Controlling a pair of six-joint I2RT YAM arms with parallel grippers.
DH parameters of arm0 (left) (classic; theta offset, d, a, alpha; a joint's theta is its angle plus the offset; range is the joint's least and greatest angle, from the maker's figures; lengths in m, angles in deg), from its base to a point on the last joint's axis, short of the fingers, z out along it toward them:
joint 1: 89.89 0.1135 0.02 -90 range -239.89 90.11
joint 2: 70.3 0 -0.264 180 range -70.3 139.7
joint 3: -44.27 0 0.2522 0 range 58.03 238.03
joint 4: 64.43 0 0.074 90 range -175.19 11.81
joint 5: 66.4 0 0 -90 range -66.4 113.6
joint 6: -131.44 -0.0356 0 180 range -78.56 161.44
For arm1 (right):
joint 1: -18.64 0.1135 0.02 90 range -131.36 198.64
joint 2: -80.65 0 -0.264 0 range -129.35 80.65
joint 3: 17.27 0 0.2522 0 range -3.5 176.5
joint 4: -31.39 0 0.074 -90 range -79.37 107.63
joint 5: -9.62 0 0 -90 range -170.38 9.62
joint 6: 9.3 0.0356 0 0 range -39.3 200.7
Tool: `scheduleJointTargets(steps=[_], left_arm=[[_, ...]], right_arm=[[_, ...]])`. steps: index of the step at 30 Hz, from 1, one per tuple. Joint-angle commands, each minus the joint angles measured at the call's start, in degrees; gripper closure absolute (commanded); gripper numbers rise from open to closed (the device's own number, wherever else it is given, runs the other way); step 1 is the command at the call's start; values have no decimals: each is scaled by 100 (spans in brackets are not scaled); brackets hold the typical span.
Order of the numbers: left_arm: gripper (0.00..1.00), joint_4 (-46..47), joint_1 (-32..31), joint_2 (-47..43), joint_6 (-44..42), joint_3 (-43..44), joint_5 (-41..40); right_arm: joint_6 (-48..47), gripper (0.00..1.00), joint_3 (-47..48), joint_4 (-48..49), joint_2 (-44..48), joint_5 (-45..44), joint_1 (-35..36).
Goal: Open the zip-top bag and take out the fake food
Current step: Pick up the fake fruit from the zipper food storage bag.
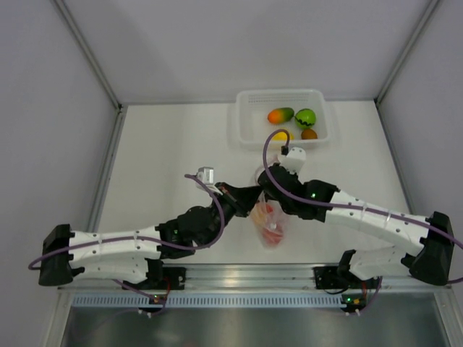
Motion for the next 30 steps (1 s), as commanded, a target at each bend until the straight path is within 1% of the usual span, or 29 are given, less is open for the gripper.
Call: scheduleJointTargets(steps=[1,4,8,10,16,20,23,27,28,30], left_arm=[[100,175,-22,-139,-209,61,-58],[100,131,-22,1,-324,263,82],[100,140,-22,194,-219,430,337],[100,140,-40,352,-166,544,512],[100,158,-409,879,-201,940,426],[100,166,-488,924,-122,914,268],[100,166,-506,872,-69,835,188],[100,166,-515,696,-86,730,13],[100,166,-523,617,-86,694,-40],[100,166,-523,538,-113,598,-145]], right_arm=[[1,86,13,-192,231,-340,93],[-16,87,101,-562,346,-648,93],[185,87,224,-1159,442,-1069,40],[273,87,233,-1204,486,-1123,5],[247,89,400,-792,610,-939,-66],[256,89,374,-494,662,-746,-66],[326,89,164,-151,767,-596,-66],[510,89,-135,-80,750,-543,-66],[589,89,-362,-19,785,-517,-57],[625,90,-618,385,952,-368,-22]])
